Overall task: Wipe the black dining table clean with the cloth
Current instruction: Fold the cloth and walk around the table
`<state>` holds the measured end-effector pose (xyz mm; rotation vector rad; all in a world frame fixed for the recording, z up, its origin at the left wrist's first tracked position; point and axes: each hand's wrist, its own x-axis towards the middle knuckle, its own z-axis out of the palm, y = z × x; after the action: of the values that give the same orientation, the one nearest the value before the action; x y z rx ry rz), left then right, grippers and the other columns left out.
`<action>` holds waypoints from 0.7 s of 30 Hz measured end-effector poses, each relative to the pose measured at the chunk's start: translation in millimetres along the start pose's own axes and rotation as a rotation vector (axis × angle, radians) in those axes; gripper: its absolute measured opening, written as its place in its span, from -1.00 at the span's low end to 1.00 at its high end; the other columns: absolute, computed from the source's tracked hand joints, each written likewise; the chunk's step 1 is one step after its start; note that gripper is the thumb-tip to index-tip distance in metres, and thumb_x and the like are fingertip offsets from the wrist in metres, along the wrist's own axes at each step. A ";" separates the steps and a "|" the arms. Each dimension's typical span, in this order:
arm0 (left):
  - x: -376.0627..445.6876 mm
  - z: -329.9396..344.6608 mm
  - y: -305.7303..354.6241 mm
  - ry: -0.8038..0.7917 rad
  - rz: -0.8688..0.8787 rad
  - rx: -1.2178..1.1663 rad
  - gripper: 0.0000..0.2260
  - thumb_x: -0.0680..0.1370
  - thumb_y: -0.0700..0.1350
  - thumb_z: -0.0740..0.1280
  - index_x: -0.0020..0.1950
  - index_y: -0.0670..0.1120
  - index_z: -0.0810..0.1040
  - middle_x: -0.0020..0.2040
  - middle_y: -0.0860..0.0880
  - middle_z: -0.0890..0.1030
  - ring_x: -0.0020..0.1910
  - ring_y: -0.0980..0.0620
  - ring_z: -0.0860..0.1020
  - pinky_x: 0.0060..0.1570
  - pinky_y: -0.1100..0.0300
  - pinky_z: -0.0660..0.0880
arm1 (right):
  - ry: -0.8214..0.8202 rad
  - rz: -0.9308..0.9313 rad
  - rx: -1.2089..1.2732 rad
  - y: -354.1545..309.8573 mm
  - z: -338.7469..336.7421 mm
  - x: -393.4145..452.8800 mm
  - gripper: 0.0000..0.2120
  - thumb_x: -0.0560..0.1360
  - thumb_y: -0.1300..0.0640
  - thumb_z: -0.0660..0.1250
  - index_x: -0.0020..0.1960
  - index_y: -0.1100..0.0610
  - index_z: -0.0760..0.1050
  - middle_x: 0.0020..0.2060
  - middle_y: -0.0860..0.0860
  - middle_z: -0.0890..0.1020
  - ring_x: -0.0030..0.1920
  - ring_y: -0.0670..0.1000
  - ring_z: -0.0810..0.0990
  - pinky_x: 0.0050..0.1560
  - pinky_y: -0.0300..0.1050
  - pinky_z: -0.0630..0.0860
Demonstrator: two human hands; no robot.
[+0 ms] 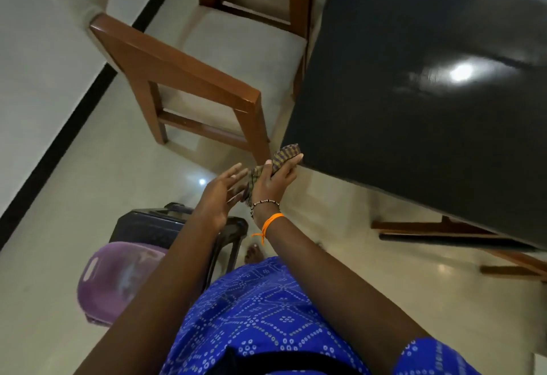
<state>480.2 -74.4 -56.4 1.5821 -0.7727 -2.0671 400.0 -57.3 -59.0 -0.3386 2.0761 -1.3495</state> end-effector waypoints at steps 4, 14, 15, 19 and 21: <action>-3.8 -16.6 0.9 0.032 0.023 0.010 -0.69 0.62 -0.15 0.07 0.32 0.00 0.44 0.09 0.10 0.58 0.16 0.04 0.49 0.18 0.14 0.35 | -0.073 -0.015 -0.037 -1.6 10.1 -4.2 -0.38 0.60 0.21 0.12 0.52 0.17 -0.17 0.47 0.22 0.05 0.44 0.16 0.22 0.38 -0.31 0.15; -6.2 -38.0 27.0 0.030 0.110 -0.096 -0.65 0.58 0.15 0.12 0.16 0.01 0.58 0.11 -0.02 0.63 0.10 -0.01 0.57 0.08 0.12 0.48 | -0.599 -0.232 -0.185 -39.4 34.6 -4.1 -0.43 0.61 0.19 0.11 0.53 0.11 -0.07 0.53 0.09 0.04 0.50 0.05 0.13 0.27 -0.41 0.08; -5.0 -40.2 33.9 -0.002 0.124 -0.097 -0.62 0.56 0.19 0.12 0.20 0.03 0.56 0.15 -0.03 0.62 0.12 -0.01 0.57 0.07 0.11 0.49 | -0.652 -0.247 -0.220 -45.4 36.0 0.0 -0.43 0.61 0.18 0.11 0.54 0.10 -0.07 0.53 0.08 0.02 0.50 0.05 0.11 0.29 -0.38 0.09; 0.8 -40.2 55.5 -0.055 0.150 -0.090 -0.46 0.44 0.29 0.21 0.29 0.02 0.49 0.17 -0.06 0.61 0.16 -0.01 0.57 0.07 0.04 0.52 | -0.884 -0.263 -0.324 -68.7 41.4 11.1 -0.44 0.62 0.13 0.10 0.54 0.05 -0.06 0.54 0.04 -0.01 0.51 0.03 0.08 0.27 -0.39 0.09; 2.8 -36.2 63.9 0.006 0.172 -0.097 -0.39 0.36 0.33 0.26 0.31 0.03 0.46 0.19 -0.05 0.60 0.18 -0.02 0.55 0.10 -0.04 0.52 | -0.982 -0.281 -0.323 -78.6 46.2 13.2 -0.52 0.64 0.14 0.03 0.53 0.07 -0.01 0.55 0.06 0.00 0.53 0.01 0.02 0.42 -0.25 0.03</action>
<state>514.3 -130.7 -23.7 1.4179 -0.7661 -1.9452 409.4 -132.5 -6.7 -1.1930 1.3993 -0.7127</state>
